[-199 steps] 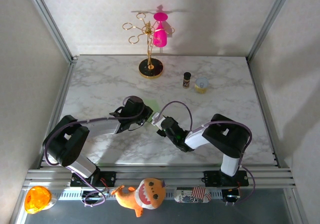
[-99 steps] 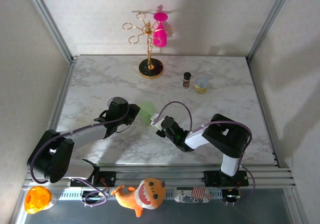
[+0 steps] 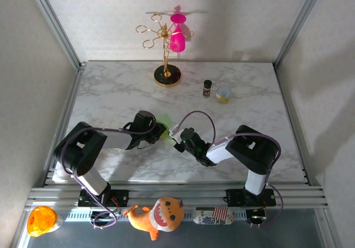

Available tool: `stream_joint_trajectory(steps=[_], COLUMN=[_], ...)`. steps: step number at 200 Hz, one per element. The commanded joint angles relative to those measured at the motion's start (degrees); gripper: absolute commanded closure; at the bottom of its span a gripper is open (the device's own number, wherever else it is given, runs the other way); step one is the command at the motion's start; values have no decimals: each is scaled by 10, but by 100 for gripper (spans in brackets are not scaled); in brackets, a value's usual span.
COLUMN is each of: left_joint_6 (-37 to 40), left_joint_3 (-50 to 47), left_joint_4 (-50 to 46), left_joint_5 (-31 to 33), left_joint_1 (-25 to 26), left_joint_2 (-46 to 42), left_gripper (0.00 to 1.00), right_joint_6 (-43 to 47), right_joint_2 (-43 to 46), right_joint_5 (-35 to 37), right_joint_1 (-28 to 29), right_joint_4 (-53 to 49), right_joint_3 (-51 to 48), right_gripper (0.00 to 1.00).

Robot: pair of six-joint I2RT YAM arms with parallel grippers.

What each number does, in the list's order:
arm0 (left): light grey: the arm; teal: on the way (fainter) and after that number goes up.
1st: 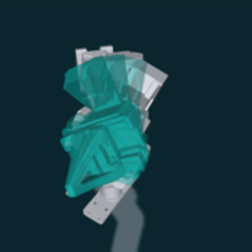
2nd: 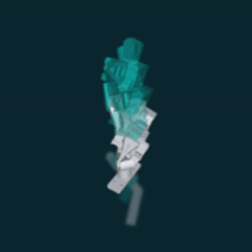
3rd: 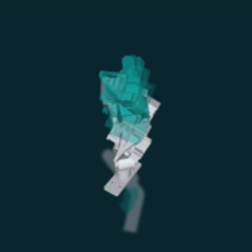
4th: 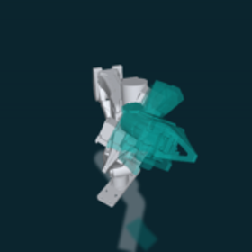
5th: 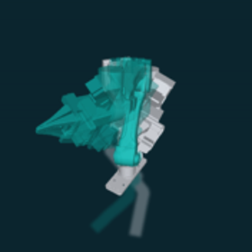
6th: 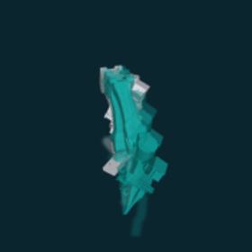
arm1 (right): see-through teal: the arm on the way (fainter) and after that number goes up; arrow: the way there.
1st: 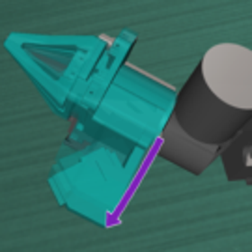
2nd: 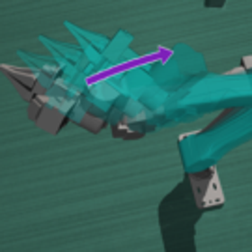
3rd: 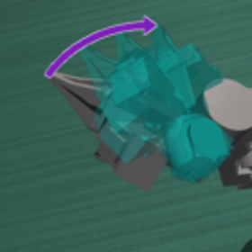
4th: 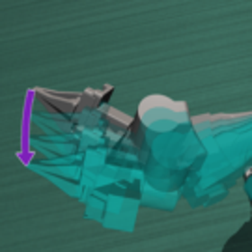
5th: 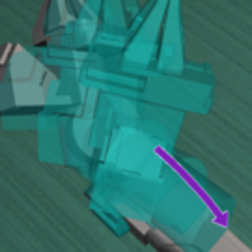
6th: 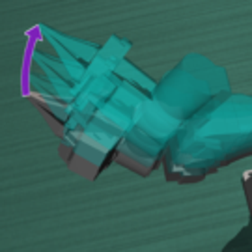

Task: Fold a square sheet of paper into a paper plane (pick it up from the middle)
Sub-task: Fourth fold the wing at the center of the table.

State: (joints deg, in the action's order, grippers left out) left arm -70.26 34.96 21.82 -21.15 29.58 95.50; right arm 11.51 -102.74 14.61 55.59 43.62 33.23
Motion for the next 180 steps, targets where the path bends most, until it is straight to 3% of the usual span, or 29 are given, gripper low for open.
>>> stream_joint_trajectory(steps=[1,53,180], left_joint_6=[15,21,35], left_joint_3=[7,7,14], left_joint_4=[1,-25,-52], left_joint_5=[-3,15,30], left_joint_1=[5,11,13], left_joint_2=[3,9,4], left_gripper=[83,87,98], right_joint_6=[-19,-44,-128], right_joint_2=[13,14,3], right_joint_5=[-14,-38,-148], right_joint_1=[-6,-10,-43], right_joint_4=[-17,-41,-98], right_joint_3=[1,8,35], right_gripper=[89,86,90])
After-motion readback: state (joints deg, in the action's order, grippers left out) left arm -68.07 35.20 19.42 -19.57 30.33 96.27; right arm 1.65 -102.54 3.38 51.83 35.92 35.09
